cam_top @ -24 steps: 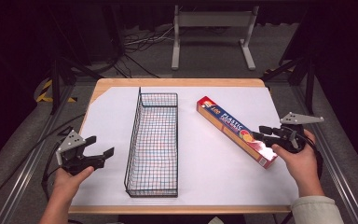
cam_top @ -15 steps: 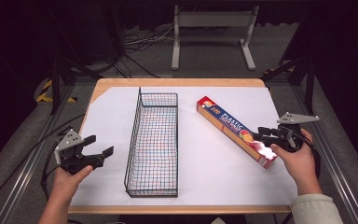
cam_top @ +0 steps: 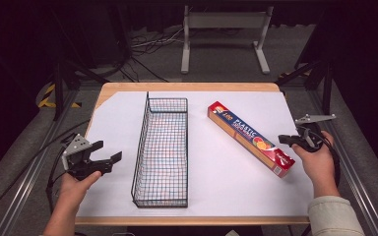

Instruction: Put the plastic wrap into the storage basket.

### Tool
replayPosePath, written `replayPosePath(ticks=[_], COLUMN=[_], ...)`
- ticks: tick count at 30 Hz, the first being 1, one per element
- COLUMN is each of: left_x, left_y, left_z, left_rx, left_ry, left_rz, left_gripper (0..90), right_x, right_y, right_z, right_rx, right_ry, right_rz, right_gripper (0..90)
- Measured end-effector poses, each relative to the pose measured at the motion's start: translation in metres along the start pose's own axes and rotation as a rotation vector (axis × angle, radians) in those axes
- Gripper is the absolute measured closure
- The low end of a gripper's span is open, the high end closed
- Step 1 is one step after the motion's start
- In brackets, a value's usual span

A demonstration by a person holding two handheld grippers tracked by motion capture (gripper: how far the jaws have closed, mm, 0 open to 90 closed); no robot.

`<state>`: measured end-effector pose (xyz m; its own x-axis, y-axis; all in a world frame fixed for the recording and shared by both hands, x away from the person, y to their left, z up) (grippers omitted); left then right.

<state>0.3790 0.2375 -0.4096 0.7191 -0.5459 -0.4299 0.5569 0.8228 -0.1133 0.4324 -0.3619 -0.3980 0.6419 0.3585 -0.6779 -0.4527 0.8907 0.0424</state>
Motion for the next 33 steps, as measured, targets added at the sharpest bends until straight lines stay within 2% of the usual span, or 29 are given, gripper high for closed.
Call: replayPosePath(ticks=[3,7,10,11,13,14,15,22,26,30,33], left_x=[0.001,0.002,0.003,0.003,0.003,0.003,0.004,0.003,0.003,0.003,0.003], left_y=[0.001,0.002,0.002,0.003,0.004,0.004,0.004,0.006,0.008,0.009,0.010], left_z=[0.000,-0.001,-0.002,-0.002,-0.003,-0.003,-0.004,-0.004,-0.005,-0.006,-0.005], left_rx=[0.004,0.002,0.003,0.003,0.004,0.004,-0.002,0.001,-0.008,-0.012,-0.015], left_ry=[0.000,0.004,0.011,0.011,0.015,0.016,0.017,0.027,0.025,0.029,0.021], left_rz=[0.007,0.012,0.016,0.016,0.017,0.017,0.017,0.023,0.023,0.027,0.025], left_gripper=[16.5,16.2,16.0,15.9,15.9,15.9,15.8,15.6,15.6,15.6,15.6], right_x=[0.007,0.014,0.018,0.019,0.019,0.019,0.019,0.019,0.018,0.015,0.010], right_y=[-0.005,-0.010,-0.012,-0.013,-0.014,-0.013,-0.014,-0.009,-0.005,0.002,0.014], right_z=[-0.003,-0.008,-0.015,-0.021,-0.022,-0.025,-0.026,-0.029,-0.030,-0.032,-0.036], right_rx=[0.008,0.018,0.044,0.052,0.056,0.075,0.073,0.083,0.077,0.081,0.070], right_ry=[0.045,0.089,0.137,0.184,0.190,0.206,0.218,0.241,0.249,0.258,0.261], right_rz=[-0.034,-0.052,-0.051,-0.057,-0.049,-0.040,-0.032,0.017,0.017,0.046,0.074], right_gripper=[90.0,90.0,90.0,90.0,90.0,90.0,90.0,90.0,90.0,90.0,90.0])
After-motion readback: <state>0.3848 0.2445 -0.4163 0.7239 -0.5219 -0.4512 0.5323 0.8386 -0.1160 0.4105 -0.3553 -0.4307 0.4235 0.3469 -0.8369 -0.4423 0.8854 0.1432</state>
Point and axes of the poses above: each handheld gripper's, and its own axes: x roughly forward along the jaws, z roughly out of its top, y roughly to its left, the point moved 4 cm from there along x, roughly forward along the jaws, and after that the axes turned 5 degrees about -y, right-handed, at the moved point
